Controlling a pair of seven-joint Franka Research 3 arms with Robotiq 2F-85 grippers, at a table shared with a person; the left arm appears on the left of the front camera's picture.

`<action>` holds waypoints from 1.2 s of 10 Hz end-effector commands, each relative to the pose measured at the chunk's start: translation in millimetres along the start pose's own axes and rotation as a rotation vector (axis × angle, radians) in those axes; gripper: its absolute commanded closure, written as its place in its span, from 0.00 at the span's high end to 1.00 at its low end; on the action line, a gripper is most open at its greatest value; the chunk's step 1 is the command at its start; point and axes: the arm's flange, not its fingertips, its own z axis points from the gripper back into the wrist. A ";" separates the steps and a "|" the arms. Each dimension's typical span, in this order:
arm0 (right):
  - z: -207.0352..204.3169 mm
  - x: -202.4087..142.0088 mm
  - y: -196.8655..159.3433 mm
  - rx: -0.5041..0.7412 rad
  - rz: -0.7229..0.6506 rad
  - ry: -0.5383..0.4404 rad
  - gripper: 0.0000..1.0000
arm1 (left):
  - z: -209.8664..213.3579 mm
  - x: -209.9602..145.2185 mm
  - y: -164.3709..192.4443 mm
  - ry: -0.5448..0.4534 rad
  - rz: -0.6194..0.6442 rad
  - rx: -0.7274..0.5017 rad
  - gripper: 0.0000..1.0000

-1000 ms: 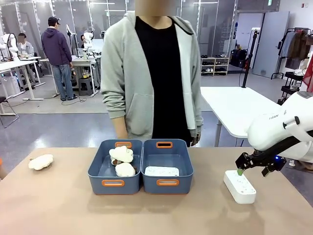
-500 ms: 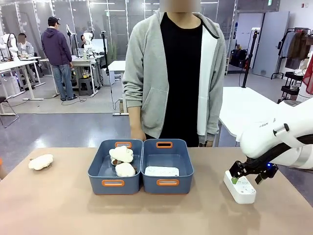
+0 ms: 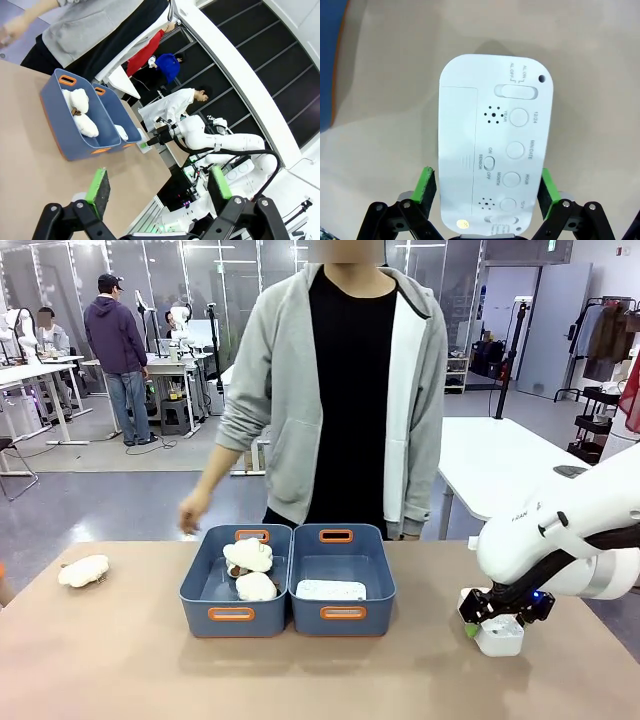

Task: Sort the digital clocks into the basket.
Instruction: Pick up the Digital clock from the table and place it into the empty Plastic storage basket.

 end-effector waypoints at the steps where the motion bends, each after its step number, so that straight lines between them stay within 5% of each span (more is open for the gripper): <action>1: -5.3 4.8 3.3 -0.020 0.034 -0.003 0.94 | 0.6 1.3 -3.1 -0.008 -0.012 -0.015 1.00; 8: 6.3 7.4 -5.4 0.006 0.049 0.008 0.23 | 0.6 1.3 -3.1 -0.008 -0.012 -0.015 1.00; 12: 116.9 23.2 3.0 0.252 0.065 -0.070 0.23 | 0.6 1.3 -3.1 -0.008 -0.012 -0.015 1.00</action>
